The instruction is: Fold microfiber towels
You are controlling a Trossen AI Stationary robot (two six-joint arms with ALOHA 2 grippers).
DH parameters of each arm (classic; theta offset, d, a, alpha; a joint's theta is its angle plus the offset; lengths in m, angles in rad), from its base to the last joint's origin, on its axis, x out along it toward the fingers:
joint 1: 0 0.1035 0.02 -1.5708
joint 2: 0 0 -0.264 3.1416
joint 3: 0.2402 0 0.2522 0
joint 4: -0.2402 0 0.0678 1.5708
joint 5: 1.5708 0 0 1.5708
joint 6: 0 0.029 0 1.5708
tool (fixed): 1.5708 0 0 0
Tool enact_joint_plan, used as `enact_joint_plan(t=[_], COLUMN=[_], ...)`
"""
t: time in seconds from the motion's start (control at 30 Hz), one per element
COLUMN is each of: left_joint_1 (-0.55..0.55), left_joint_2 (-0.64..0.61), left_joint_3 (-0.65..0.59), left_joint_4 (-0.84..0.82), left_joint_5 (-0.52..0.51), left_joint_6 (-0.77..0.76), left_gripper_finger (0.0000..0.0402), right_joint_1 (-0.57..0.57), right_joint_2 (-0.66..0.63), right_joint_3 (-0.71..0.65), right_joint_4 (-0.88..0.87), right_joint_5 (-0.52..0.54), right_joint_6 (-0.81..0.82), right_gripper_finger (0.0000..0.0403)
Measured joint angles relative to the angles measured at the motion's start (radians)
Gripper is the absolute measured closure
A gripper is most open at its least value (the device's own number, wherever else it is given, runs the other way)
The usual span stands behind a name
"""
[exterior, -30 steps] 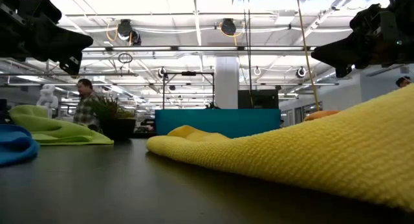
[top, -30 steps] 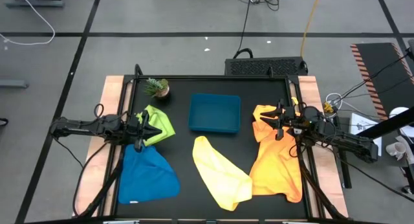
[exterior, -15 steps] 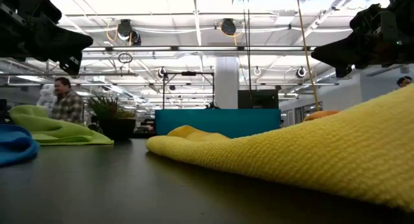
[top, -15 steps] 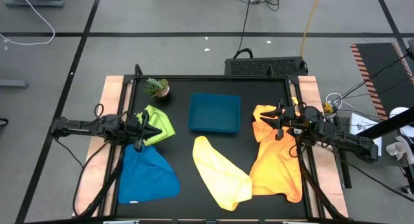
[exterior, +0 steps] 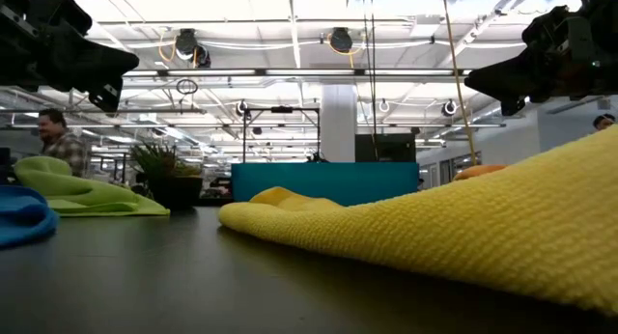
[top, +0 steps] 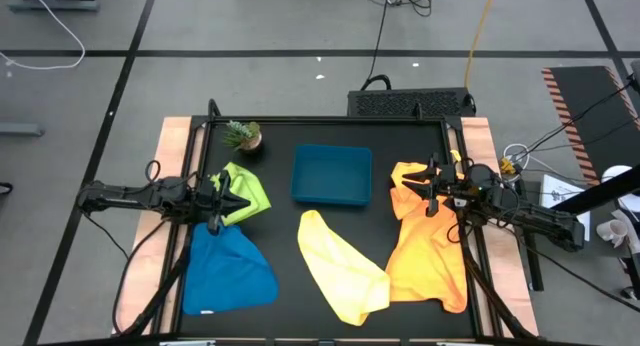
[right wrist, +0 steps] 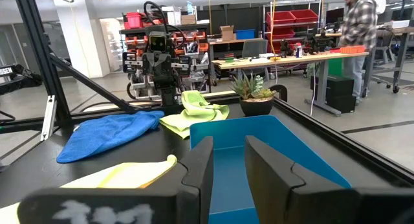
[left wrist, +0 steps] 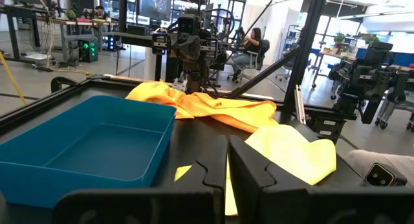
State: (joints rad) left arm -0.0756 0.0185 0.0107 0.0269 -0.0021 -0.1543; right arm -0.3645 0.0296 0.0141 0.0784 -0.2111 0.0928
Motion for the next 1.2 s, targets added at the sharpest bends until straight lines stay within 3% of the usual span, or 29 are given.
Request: enact_joint_plan(t=[0.73,1.2], left_joint_1=[0.0,0.0], left_joint_2=[0.0,0.0], left_joint_3=[0.0,0.0], left_joint_4=[0.0,0.046], left_joint_5=[0.0,-0.076], left_joint_6=[0.001,0.097], left_gripper_finger=[0.0385,0.0385], right_joint_1=[0.0,0.0], right_joint_2=[0.0,0.0], right_joint_3=[0.0,0.0], right_joint_4=[0.0,0.0], right_joint_5=[0.0,0.0], right_joint_6=[0.0,0.0], right_gripper_finger=[0.0326,0.0326])
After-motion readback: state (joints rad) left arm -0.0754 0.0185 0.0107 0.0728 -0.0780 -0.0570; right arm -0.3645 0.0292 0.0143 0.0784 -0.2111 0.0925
